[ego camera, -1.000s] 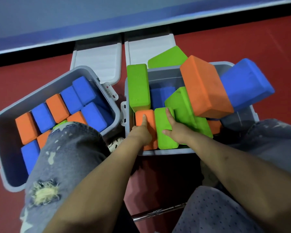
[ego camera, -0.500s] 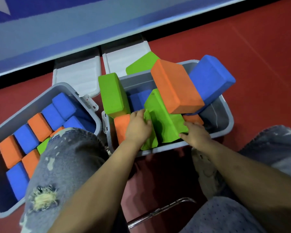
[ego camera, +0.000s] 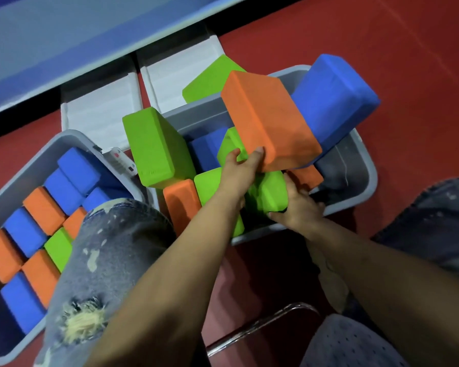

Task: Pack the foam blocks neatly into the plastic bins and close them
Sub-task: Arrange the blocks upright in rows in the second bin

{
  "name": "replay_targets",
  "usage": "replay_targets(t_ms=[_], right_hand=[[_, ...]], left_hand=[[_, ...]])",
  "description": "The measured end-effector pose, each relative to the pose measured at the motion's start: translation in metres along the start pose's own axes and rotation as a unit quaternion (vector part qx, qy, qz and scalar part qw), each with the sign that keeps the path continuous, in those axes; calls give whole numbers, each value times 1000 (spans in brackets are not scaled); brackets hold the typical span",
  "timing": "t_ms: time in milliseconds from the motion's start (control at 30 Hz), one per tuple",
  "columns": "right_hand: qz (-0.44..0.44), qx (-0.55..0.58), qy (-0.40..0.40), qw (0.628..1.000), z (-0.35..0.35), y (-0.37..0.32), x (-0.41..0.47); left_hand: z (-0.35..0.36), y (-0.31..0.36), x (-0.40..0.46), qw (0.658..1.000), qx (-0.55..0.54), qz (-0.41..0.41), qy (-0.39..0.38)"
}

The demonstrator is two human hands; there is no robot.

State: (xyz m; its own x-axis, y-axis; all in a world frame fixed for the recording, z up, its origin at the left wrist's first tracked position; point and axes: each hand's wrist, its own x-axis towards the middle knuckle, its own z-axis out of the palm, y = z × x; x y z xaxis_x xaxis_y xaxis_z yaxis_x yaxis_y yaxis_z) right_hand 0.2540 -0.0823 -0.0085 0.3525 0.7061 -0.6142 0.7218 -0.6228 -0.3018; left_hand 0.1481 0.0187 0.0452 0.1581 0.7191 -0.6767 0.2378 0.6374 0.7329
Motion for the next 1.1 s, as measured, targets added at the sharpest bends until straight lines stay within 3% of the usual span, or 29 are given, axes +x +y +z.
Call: replay_targets(t_ms=[100, 267, 400, 767, 933, 1100], right_hand=[[-7, 13, 2, 1000, -3, 3, -1], [-15, 29, -1, 999, -5, 7, 0], [-56, 85, 25, 995, -16, 0, -3], [-151, 113, 170, 967, -49, -38, -39], [-164, 152, 327, 918, -73, -64, -55], [-131, 75, 319, 936, -119, -84, -69]], left_hand=[[6, 13, 16, 1000, 0, -24, 5], [26, 22, 33, 992, 110, -20, 55], [24, 42, 23, 994, 74, 15, 85], [-102, 103, -66, 975, 101, 145, 137], [-142, 93, -98, 965, 82, 167, 186], [-162, 86, -97, 961, 28, 172, 214]])
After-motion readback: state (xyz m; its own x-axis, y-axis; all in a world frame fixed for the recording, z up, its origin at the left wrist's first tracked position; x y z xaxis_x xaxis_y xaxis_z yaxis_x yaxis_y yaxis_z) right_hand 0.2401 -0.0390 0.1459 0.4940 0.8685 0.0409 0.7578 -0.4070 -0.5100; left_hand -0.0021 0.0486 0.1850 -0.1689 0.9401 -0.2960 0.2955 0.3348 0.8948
